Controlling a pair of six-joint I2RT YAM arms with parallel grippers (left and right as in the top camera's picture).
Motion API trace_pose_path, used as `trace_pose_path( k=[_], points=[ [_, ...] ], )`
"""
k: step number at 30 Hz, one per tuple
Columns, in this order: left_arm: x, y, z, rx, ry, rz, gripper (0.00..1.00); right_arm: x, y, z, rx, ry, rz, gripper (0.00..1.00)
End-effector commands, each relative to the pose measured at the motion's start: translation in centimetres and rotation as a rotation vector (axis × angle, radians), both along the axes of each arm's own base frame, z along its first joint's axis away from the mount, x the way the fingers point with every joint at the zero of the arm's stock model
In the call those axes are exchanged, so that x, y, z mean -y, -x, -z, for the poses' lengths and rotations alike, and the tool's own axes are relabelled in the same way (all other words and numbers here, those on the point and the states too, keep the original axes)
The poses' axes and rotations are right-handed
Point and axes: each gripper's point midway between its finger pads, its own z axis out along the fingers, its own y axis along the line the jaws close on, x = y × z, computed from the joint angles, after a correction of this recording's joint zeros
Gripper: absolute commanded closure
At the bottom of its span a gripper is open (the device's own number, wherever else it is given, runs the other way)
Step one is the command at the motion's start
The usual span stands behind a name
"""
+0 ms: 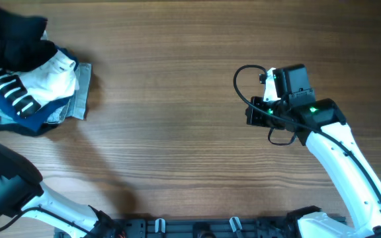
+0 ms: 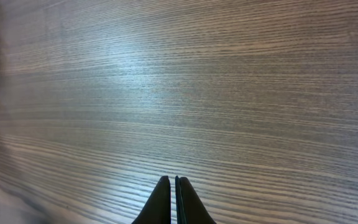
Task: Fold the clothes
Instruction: 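Carry the folded black t-shirt with the left gripper onto the clothes stack, then release the t-shirt on the stack and raise the left gripper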
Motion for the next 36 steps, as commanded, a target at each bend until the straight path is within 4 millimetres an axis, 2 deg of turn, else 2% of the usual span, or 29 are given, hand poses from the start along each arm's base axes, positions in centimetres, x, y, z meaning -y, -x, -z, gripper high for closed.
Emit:
trace_pose_path(
  k=[1, 3, 6, 7, 8, 10, 11, 16, 20, 24, 29, 30, 31, 32, 33, 34, 36],
  points=[
    [1.8, -0.1, -2.9, 0.051, 0.013, 0.049, 0.96, 0.3, -0.3, -0.5, 0.013, 0.011, 0.02, 0.96],
    [0.9, 1.2, -0.6, -0.074, -0.008, -0.021, 0.94, 0.3, -0.3, -0.5, 0.014, 0.01, 0.021, 0.95],
    [-0.7, 4.3, 3.1, -0.308, -0.065, -0.144, 0.59, 0.3, -0.4, -0.5, 0.017, 0.01, 0.021, 0.96],
    [-1.2, 5.4, 4.1, -0.384, -0.085, -0.181, 0.43, 0.3, -0.4, -0.5, 0.019, 0.01, 0.021, 0.96],
    [-1.4, 6.4, 4.8, -0.439, -0.099, -0.205, 0.34, 0.3, -0.5, -0.5, 0.02, 0.012, 0.023, 0.96],
    [-1.9, 8.2, 5.8, -0.538, -0.125, -0.244, 0.0, 0.4, -0.5, -0.5, 0.023, 0.015, 0.024, 0.95],
    [-2.0, 8.8, 6.1, -0.569, -0.129, -0.255, 0.0, 0.4, -0.6, -0.6, 0.024, 0.014, 0.024, 0.95],
    [-1.6, 11.3, 6.4, -0.648, -0.075, -0.273, 0.0, 0.4, -0.5, -0.6, 0.023, 0.015, 0.024, 0.95],
    [-0.9, 13.3, 5.2, -0.675, -0.044, -0.285, 0.0, 0.4, -0.5, -0.5, 0.021, 0.015, 0.024, 0.95],
    [-0.5, 13.7, 1.3, -0.585, -0.08, -0.305, 0.0, 0.4, -0.6, -0.6, 0.024, 0.015, 0.024, 0.95],
    [0.7, 12.0, -6.2, -0.307, -0.159, -0.284, 0.01, 0.4, -0.6, -0.6, 0.028, 0.014, 0.024, 0.95],
    [1.0, 11.2, -7.8, -0.24, -0.185, -0.27, 0.14, 0.4, -0.7, -0.6, 0.031, 0.013, 0.024, 0.95],
    [1.1, 10.5, -8.6, -0.2, -0.213, -0.264, 0.35, 0.3, -0.8, -0.7, 0.035, 0.012, 0.024, 0.95],
    [1.2, 9.7, -9.2, -0.167, -0.249, -0.244, 0.52, 0.3, -0.9, -0.8, 0.039, 0.01, 0.025, 0.95],
    [1.3, 8.8, -9.5, -0.14, -0.286, -0.219, 0.85, 0.3, -1.0, -0.8, 0.043, 0.009, 0.025, 0.95],
    [1.5, 7.8, -9.5, -0.121, -0.326, -0.188, 0.96, 0.3, -1.0, -0.8, 0.045, 0.008, 0.026, 0.95],
    [1.4, 5.9, -8.2, -0.125, -0.389, -0.15, 0.96, 0.3, -1.0, -0.8, 0.044, 0.007, 0.026, 0.95]
  ],
)
